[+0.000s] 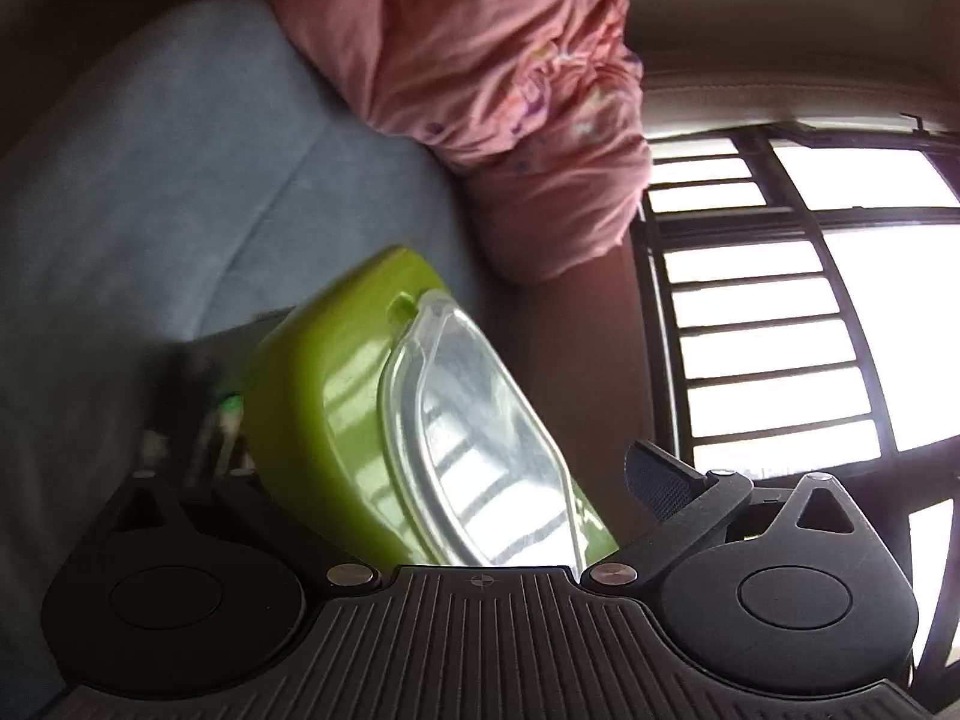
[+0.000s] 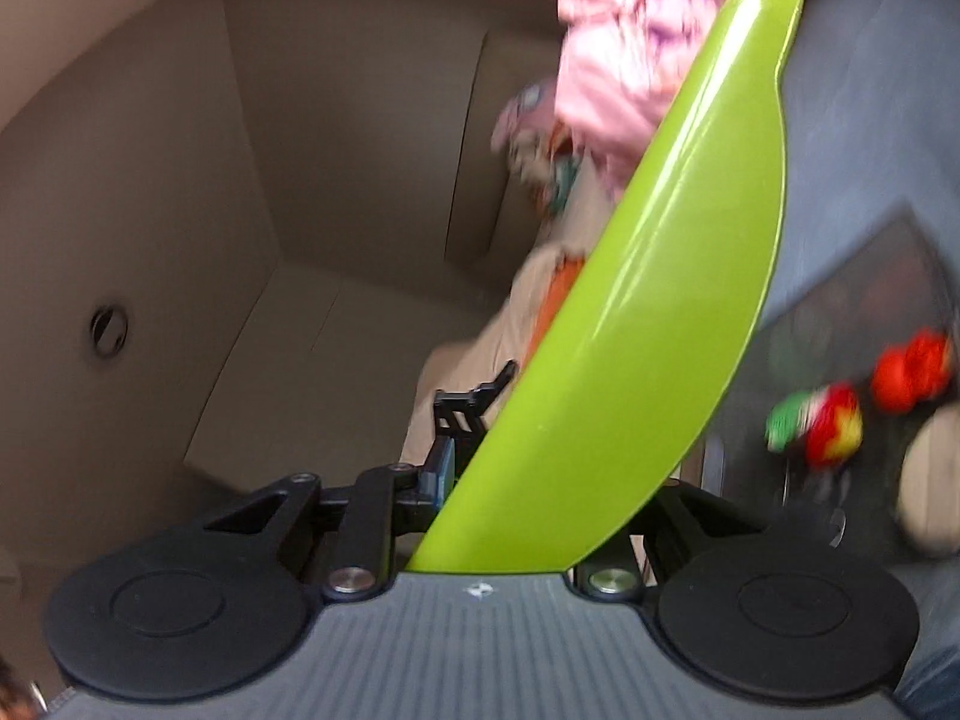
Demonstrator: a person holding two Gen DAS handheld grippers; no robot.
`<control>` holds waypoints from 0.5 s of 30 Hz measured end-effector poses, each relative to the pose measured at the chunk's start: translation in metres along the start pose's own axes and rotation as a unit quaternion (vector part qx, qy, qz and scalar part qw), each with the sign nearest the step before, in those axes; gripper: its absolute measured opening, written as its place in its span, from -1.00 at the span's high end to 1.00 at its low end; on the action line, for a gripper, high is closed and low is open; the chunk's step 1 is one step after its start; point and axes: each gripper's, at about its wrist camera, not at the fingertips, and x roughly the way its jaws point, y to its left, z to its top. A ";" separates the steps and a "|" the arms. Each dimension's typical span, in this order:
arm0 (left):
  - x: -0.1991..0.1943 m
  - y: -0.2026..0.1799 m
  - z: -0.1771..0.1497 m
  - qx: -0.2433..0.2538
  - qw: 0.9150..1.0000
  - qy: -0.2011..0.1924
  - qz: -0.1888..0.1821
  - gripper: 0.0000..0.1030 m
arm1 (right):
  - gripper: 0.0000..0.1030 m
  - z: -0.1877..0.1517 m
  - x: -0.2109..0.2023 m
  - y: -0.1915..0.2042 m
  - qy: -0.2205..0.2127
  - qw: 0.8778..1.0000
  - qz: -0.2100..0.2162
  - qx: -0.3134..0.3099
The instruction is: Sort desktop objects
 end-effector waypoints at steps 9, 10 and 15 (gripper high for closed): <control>-0.004 0.060 0.023 -0.048 0.998 0.023 0.042 -1.00 | 0.70 -0.043 0.009 -0.085 0.017 0.992 -0.052 0.118; -0.003 0.064 0.026 -0.051 0.997 0.024 0.047 -1.00 | 0.64 -0.042 0.004 -0.094 0.009 0.988 -0.055 0.142; 0.003 0.084 0.043 -0.065 0.995 0.026 0.071 -1.00 | -0.53 -0.047 -0.007 -0.116 -0.014 0.968 -0.079 0.237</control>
